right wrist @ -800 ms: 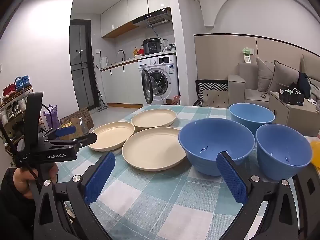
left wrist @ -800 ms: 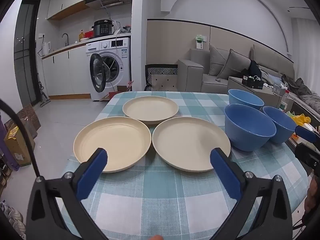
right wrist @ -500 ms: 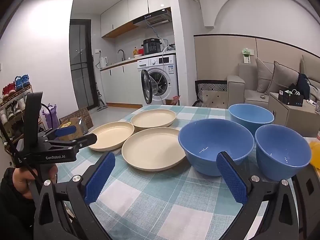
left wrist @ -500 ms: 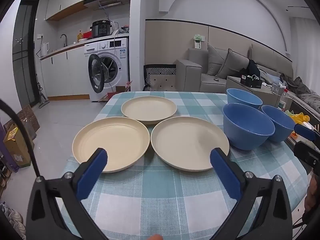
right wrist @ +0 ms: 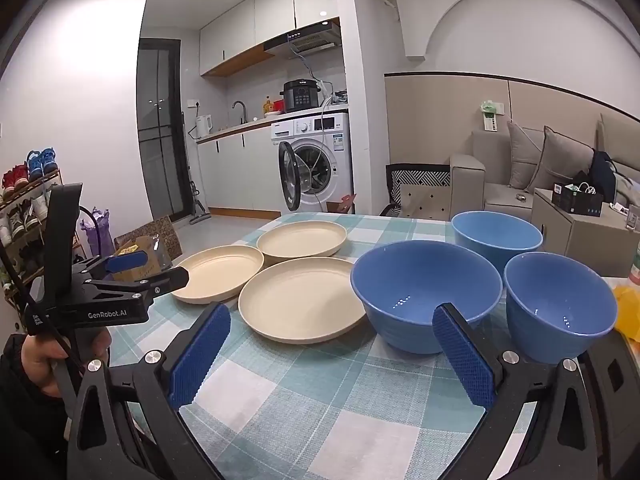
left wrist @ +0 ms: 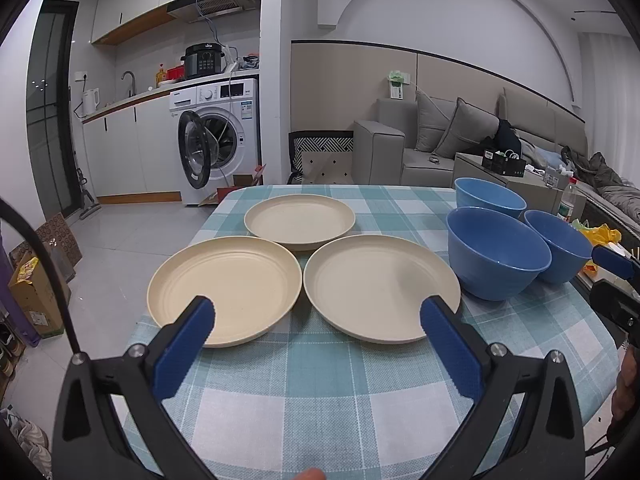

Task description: Organize plates and bowls

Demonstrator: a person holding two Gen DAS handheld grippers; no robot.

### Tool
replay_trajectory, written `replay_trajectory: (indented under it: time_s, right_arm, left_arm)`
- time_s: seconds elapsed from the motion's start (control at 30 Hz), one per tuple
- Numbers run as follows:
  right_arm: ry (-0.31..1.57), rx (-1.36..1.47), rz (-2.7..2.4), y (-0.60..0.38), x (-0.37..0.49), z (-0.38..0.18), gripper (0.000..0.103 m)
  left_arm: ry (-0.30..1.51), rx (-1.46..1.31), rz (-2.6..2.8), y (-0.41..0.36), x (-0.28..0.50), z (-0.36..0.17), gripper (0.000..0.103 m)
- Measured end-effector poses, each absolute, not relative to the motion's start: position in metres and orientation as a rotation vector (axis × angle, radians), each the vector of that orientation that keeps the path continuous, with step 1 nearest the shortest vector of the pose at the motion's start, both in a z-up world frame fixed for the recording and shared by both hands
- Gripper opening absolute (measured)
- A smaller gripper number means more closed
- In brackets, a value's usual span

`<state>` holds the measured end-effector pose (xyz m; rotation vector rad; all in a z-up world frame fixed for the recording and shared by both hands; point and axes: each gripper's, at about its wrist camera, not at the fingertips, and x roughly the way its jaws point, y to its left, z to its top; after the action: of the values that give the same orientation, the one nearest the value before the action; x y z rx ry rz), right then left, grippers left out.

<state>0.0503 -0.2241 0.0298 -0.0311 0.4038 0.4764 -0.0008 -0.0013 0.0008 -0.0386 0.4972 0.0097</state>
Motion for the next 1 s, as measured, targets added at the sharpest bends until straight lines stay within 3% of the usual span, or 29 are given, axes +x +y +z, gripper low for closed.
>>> replay_trajectory:
  time_s: [1.0]
  right_arm:
    - [0.412, -0.048, 0.467, -0.2211, 0.0539, 0.028, 0.103]
  left_arm:
    - [0.473, -0.041, 0.008, -0.0024, -0.0042, 0.0033, 0.103]
